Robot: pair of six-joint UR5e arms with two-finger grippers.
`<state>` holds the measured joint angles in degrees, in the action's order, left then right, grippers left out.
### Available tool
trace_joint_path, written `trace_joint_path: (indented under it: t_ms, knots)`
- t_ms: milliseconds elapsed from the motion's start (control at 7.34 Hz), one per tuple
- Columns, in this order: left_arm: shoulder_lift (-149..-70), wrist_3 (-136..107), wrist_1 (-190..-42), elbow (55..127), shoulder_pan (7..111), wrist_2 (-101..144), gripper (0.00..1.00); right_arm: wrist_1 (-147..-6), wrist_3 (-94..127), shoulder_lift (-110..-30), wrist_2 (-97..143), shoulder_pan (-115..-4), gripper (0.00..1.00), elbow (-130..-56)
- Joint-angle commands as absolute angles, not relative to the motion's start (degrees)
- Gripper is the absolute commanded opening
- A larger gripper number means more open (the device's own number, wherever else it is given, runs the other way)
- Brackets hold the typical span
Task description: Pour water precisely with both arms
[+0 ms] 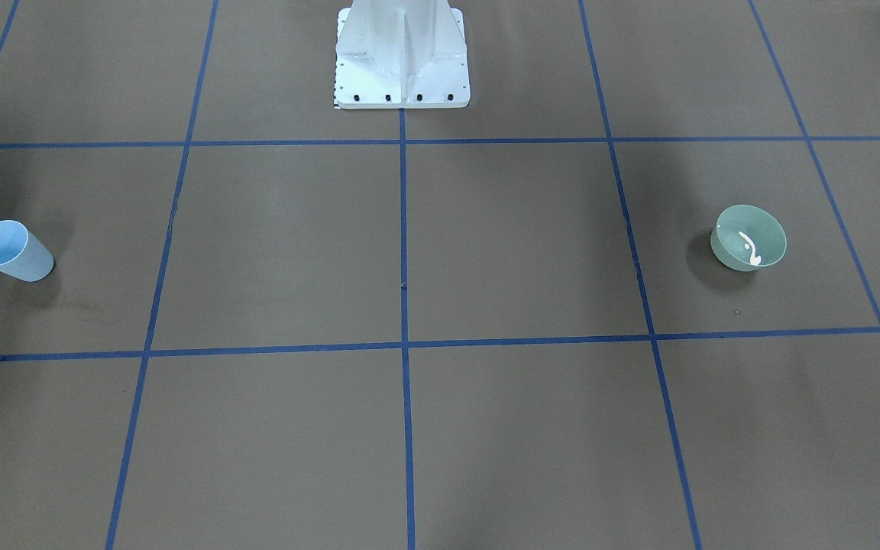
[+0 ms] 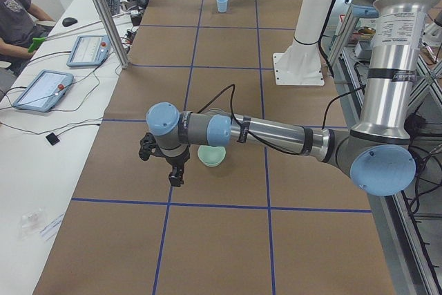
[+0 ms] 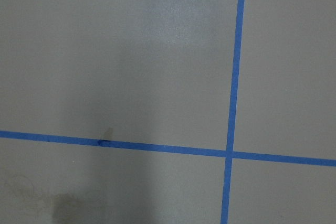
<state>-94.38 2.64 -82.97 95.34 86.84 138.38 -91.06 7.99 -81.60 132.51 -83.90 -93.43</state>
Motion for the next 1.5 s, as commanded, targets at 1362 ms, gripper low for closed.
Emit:
trace_joint_path:
  t_ms: [1362]
  knots:
    - [-94.57, 2.02, -83.14, 95.63, 86.66, 137.99, 1.00, -92.99, 7.91, -83.32, 134.21, -83.32, 0.99, -94.75]
